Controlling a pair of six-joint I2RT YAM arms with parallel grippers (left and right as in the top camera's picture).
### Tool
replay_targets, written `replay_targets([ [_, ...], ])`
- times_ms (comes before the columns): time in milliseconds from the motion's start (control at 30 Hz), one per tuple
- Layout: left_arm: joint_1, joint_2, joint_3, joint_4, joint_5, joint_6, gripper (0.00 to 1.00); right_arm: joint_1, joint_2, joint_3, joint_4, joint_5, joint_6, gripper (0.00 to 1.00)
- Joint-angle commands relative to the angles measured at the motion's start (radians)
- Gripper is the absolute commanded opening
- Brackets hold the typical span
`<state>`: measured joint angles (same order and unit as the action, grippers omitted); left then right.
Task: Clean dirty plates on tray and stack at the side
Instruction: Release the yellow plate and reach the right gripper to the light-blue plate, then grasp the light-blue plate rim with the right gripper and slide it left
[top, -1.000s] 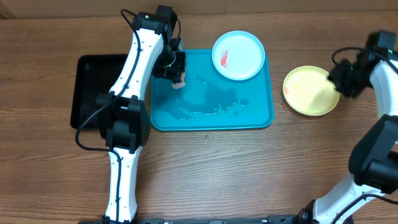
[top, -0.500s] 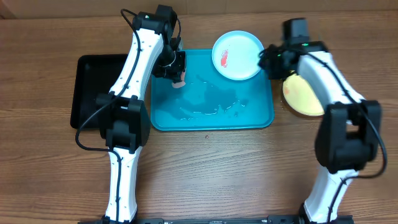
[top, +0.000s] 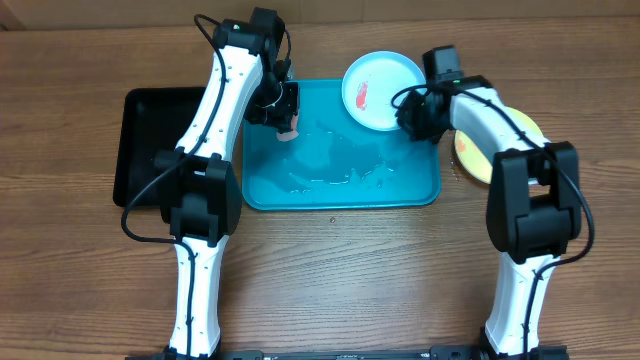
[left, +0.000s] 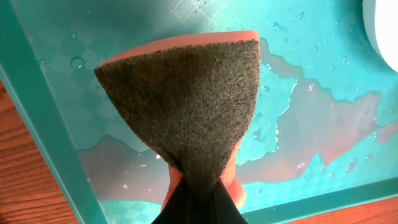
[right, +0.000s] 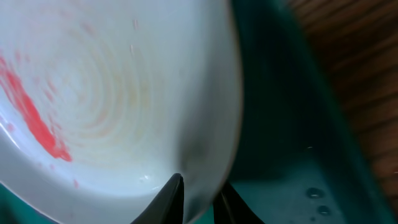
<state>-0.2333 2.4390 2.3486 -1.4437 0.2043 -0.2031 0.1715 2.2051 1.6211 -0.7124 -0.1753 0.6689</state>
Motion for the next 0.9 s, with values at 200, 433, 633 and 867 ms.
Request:
replay_targets([
  [200, 0.004, -0.006, -0.005, 0.002, -0.005, -0.006, 0.04, 0.072, 0.050, 0.012, -0.114, -0.040, -0.018, 0.05],
  [433, 0.003, -0.006, -0.005, 0.009, -0.005, -0.006, 0.05, 0.160, 0.049, 0.013, -0.311, -0.084, -0.126, 0.14],
  [633, 0.002, -0.006, -0.005, 0.008, -0.005, -0.007, 0.04, 0.160, 0.048, 0.080, -0.360, -0.088, -0.317, 0.42],
  [867, -0.003, -0.006, -0.005, 0.008, -0.002, -0.006, 0.04, 0.090, 0.050, 0.142, -0.286, 0.040, -0.475, 0.47],
])
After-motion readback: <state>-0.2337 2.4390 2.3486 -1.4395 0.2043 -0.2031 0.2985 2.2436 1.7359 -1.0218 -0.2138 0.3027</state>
